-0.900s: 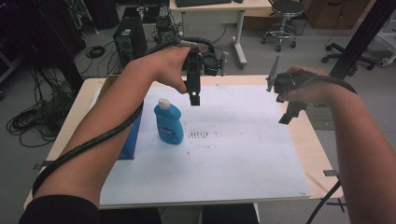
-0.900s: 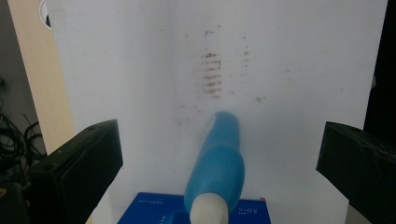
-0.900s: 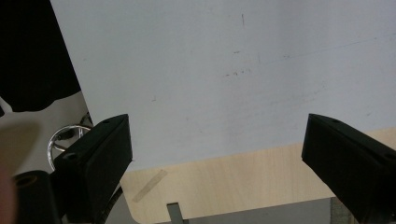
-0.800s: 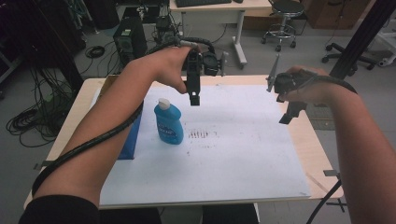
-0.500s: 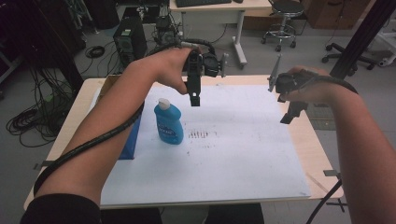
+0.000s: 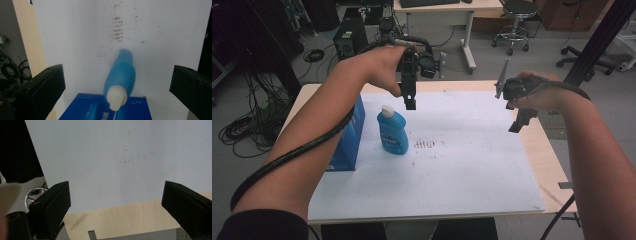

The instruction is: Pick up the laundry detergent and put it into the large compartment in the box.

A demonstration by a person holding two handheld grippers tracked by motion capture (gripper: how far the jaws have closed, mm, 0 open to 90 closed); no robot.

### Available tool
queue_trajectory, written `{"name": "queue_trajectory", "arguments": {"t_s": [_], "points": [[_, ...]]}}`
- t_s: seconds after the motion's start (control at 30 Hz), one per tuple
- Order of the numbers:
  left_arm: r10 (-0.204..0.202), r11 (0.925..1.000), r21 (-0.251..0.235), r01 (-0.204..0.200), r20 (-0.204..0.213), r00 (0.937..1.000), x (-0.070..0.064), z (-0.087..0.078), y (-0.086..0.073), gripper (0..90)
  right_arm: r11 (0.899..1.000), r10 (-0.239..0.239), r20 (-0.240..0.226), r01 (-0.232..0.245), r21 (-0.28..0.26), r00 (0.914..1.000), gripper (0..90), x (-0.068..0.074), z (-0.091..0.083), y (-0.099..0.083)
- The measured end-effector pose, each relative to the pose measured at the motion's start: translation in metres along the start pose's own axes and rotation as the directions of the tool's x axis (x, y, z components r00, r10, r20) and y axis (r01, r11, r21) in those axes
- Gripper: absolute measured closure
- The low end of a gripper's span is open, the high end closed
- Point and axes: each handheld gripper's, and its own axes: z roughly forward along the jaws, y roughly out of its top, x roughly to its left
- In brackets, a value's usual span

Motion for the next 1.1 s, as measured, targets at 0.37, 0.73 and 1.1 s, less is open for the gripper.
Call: {"name": "queue_trajectory", "arguments": {"t_s": [0.37,0.73,1.1], "points": [[0.072,0.9974,-0.002,-0.072,0.007,0.9974,-0.002,0.007,-0.014,0.3,1.000,0.017,-0.003,-0.017,0.002,0.9999,8.5,0.001,0.002,0.000],[0.103,0.9947,0.001,-0.103,0.033,0.9942,-0.002,0.018,-0.034,0.2,1.000,0.025,0.006,-0.025,-0.001,0.9997,8.5,0.007,0.008,0.003],[0.197,0.9800,0.014,-0.198,0.050,0.9790,-0.016,0.029,-0.038,0.2,0.999,0.054,0.010,-0.054,-0.002,0.9985,8.5,0.014,0.009,0.002]]}}
